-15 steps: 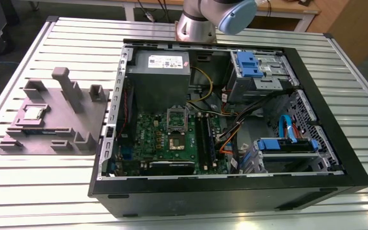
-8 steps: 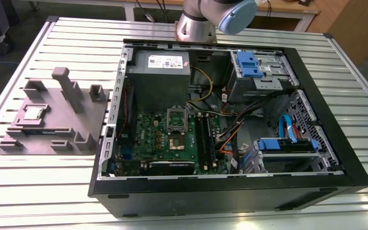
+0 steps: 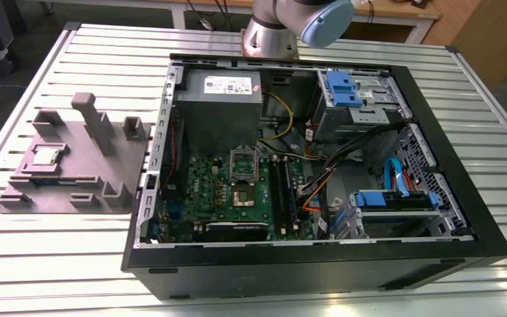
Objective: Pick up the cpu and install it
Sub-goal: 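Pick up the cpu and move it towards the insertion slot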
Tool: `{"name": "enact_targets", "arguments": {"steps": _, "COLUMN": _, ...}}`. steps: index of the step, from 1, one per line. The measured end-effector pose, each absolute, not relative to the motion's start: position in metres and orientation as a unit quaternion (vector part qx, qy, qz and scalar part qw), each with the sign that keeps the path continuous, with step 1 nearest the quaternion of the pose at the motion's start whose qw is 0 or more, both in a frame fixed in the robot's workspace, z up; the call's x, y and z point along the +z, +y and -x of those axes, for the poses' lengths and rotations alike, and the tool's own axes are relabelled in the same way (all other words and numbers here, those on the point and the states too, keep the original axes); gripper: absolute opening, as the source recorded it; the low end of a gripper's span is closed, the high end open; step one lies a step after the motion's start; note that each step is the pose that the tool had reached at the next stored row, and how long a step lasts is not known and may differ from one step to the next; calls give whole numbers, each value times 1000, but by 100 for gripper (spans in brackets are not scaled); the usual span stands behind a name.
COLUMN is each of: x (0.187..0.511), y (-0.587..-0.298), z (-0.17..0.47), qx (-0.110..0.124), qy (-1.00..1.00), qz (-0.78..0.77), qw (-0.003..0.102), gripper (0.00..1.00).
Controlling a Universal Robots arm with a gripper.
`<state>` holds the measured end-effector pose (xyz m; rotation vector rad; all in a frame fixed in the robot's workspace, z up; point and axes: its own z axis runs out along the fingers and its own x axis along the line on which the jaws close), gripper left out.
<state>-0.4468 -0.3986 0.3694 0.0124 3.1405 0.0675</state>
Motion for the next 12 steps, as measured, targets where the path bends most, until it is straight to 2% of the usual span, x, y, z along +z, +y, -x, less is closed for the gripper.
{"name": "enact_targets", "arguments": {"steps": 12, "x": 366, "y": -399, "z": 447, "qx": 22, "qy": 1000, "qz": -4, "qw": 0, "gripper": 59}}
